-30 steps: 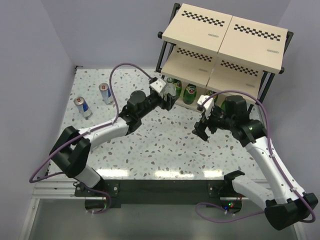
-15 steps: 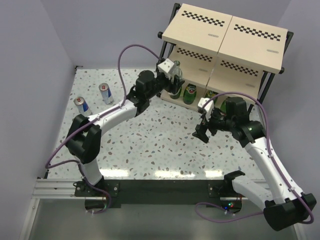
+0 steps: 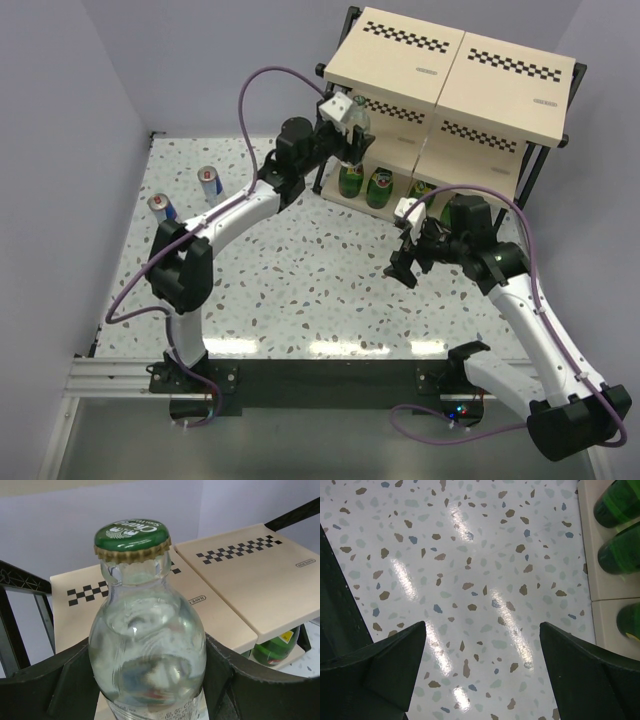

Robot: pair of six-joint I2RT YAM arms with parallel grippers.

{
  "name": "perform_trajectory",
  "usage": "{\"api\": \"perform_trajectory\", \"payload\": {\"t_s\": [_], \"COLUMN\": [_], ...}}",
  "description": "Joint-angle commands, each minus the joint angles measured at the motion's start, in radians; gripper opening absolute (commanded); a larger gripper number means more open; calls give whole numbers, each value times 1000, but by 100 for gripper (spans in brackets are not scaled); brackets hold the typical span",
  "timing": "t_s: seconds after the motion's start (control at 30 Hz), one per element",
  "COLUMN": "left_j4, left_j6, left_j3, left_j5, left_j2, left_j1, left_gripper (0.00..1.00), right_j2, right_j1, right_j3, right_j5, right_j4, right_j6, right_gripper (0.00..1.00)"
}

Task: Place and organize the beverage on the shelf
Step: Place the drink on the shelf.

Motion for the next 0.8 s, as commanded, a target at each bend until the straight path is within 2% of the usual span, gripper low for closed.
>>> {"api": "perform_trajectory", "payload": {"t_s": [0.0, 0.77], "left_j4": [145, 128], "left_j6": [6, 28], "left_j3": [120, 262], "left_j5": [15, -2], "left_j2": [-16, 94], "left_j1": [11, 37], "left_gripper": [0, 0], "right_j2": [4, 7], "right_j1": [-2, -4], "right_j3": [1, -8], "right_j5": [-26, -28], "right_j4": [23, 28], "right_j6": [-18, -18], "right_gripper": [99, 99]}}
